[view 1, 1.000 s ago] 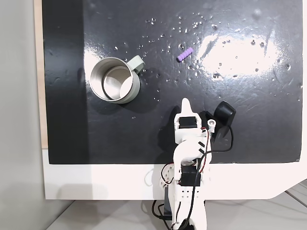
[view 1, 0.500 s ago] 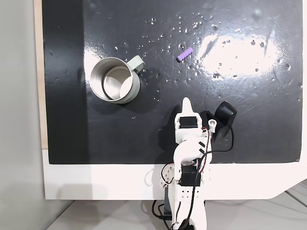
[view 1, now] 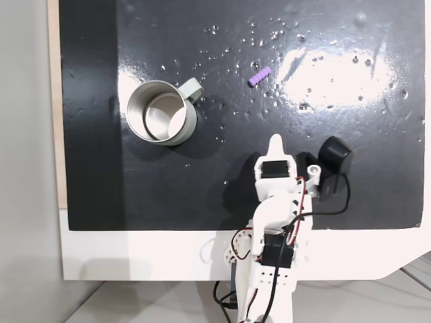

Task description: Grasp a pengrip and put it in the cup.

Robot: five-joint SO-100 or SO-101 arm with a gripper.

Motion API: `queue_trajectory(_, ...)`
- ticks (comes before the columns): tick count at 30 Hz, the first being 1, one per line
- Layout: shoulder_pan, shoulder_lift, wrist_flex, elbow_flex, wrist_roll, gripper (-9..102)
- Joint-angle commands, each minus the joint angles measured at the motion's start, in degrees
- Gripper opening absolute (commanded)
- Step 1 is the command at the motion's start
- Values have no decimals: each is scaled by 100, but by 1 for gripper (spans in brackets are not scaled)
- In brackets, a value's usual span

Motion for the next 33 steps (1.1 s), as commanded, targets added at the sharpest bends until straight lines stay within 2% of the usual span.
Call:
queue_trajectory(1, 62, -1134, -272, -1125, -264, 0)
queue_trajectory(6, 88, -2628, -272, -2241, -378, 0)
queue_trajectory(23, -264, -6214, 70, -5335, -1969, 0)
queue_trajectory(33, -360, -7497, 88, -6170, -2443, 21)
